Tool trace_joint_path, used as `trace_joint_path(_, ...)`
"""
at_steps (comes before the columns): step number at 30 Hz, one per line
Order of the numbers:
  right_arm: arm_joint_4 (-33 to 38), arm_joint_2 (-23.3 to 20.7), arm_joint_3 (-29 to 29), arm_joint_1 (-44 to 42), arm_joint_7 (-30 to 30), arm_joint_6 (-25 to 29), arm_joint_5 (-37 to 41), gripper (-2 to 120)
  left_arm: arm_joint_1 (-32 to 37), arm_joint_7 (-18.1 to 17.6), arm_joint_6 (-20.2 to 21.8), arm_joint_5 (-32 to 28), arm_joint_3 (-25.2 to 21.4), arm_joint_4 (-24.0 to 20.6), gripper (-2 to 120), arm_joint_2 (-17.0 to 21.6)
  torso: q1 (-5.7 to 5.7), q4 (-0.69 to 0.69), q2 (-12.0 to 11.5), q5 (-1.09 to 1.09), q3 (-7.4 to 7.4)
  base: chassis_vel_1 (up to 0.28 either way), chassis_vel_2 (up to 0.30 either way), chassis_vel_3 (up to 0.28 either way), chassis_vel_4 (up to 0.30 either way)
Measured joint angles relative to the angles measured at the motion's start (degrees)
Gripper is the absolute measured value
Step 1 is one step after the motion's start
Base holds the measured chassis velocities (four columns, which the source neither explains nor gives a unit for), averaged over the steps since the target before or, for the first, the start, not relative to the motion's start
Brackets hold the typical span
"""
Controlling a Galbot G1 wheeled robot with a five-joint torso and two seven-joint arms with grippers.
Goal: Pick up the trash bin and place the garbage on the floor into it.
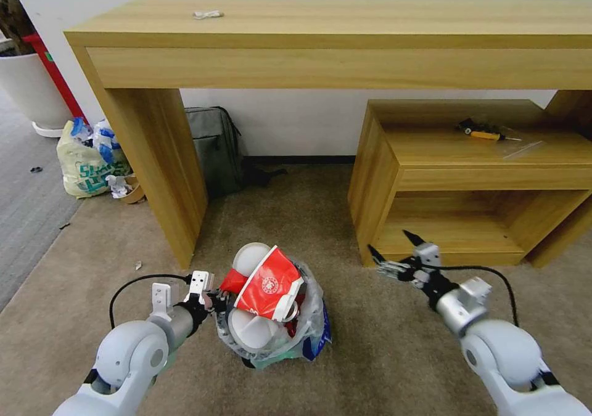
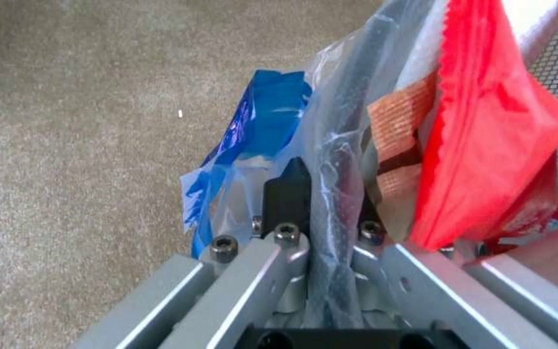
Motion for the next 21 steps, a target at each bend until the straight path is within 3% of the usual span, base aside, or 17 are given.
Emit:
trace_joint_path(5,1.54,4.08,3.48,-5.05,-0.63,1.71,-2.05,100,0.65,0.09,0.01,0.14,-0.61,-0.36,0,-0.2,0.0,0.0,0.0,0.0,0.0,0.0,0.0,0.0,0.0)
trace_joint_path(21,1.82,4.06,4.75,-5.28,-2.29,1.75,-2.15,100,1.61,0.18,0.01,0.34,-0.91,-1.15,0,-0.16,0.0,0.01,0.0,-0.01,0.01,-0.018,-0.019,0.023,0.019)
